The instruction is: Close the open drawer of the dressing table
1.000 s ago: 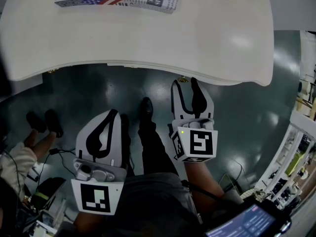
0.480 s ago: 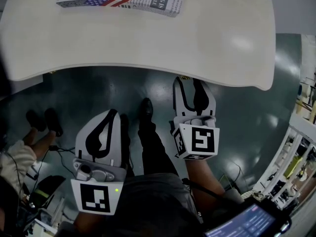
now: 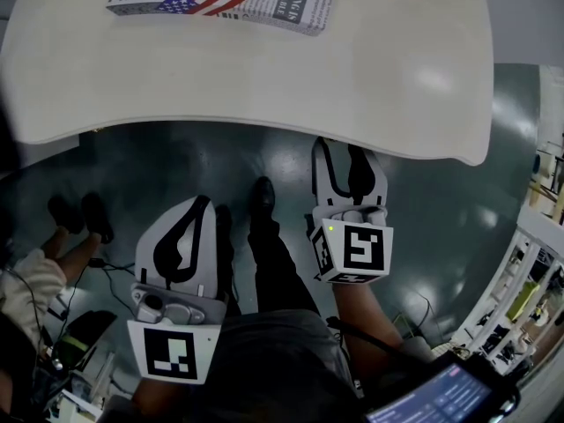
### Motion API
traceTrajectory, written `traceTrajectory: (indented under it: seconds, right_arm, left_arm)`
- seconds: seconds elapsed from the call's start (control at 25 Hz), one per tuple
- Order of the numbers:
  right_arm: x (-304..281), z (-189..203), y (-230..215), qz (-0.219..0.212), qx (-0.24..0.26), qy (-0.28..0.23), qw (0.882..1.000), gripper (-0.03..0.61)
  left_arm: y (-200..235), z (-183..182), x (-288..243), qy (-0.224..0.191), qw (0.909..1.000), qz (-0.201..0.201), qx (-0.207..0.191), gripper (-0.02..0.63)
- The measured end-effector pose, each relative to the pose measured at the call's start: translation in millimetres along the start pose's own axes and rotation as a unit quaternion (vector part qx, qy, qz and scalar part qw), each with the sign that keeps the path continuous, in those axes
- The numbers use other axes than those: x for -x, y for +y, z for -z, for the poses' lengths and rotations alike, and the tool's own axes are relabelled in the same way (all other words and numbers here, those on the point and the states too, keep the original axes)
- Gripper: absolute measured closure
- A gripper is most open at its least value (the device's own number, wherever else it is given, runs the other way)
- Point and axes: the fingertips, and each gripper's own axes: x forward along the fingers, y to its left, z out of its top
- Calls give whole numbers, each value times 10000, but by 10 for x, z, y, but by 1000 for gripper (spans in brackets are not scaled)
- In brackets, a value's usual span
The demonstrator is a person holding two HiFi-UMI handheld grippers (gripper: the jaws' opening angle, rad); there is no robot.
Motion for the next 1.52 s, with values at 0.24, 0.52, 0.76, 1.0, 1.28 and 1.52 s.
traceTrajectory:
  seconds: [0.24, 0.52, 0.76, 1.0, 1.28, 1.52]
  right_arm:
    - [30, 23, 57, -83, -26, 20, 10000, 400]
    - [368, -38, 284, -151, -182, -106, 9997, 400]
    - [856, -405, 479, -136, -119, -544, 9984, 400]
    - [1476, -957, 717, 133, 77, -1275, 9917, 402]
    - [2336, -1435, 1071, 449, 281, -1970, 9790, 446]
    - [2828, -1570, 1394, 587, 522, -2246, 9713, 529]
  left_arm:
    - [-15, -15, -15, -37, 10000, 32, -29, 598]
    - [-151, -185, 118, -218, 9992, 246, -232, 598]
    - [-230, -464, 428, -485, 9973, 321, -443, 598]
    - [-352, -939, 829, -1179, 9894, 553, -646, 598]
    - [-591, -1429, 1497, -1821, 9739, 778, -1111, 598]
    - [-596, -1560, 1893, -1947, 9702, 726, -1246, 598]
